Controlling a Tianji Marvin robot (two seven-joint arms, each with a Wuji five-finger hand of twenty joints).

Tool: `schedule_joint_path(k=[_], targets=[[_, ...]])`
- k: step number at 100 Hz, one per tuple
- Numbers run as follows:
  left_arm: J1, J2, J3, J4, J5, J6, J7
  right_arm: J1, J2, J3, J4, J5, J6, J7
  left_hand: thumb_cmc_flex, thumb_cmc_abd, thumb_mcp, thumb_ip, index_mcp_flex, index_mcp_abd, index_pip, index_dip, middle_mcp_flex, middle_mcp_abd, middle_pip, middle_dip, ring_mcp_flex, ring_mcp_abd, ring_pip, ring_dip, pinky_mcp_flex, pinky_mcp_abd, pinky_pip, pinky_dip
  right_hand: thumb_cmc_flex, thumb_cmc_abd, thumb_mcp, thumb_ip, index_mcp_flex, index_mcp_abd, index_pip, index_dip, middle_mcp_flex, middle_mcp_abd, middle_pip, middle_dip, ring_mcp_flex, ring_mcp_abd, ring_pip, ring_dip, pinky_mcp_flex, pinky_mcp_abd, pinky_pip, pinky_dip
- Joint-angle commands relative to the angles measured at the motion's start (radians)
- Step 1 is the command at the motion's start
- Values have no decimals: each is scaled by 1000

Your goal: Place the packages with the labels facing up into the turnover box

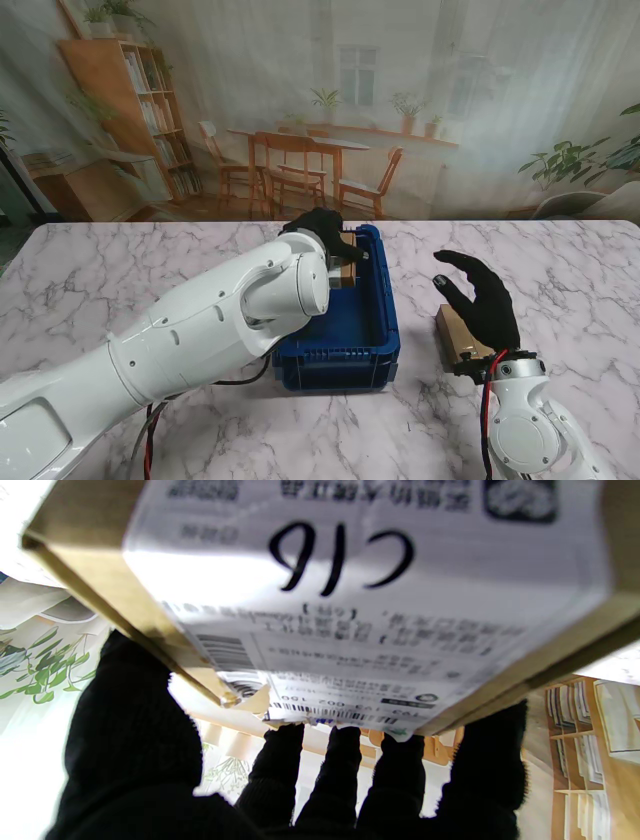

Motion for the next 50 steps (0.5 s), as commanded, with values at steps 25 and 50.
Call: schedule_joint_path(k=[25,50], targets=[[-58,-42,32,65,-30,-22,-10,-4,-2,0,2,0,-4,-1,325,136,128,35,30,34,-34,-11,-7,16,-4,-11,33,-10,119,23,63,-392,381,54,-1,-6,11,17,21,-14,-13,11,-29,0,4,6,7,4,-5,13,-15,2,-12,15],[-77,-64,52,111,-48,-33,-7,-3,-2,0,4,1,-4,2,323,153,113,30,27,44,-47,-20,-16,17,-13,-18,28,-9,115,20,53,-385,366,51,-2,-6,11,17,21,-15,-14,11,-29,0,4,6,7,3,-5,13,-15,2,-13,15]])
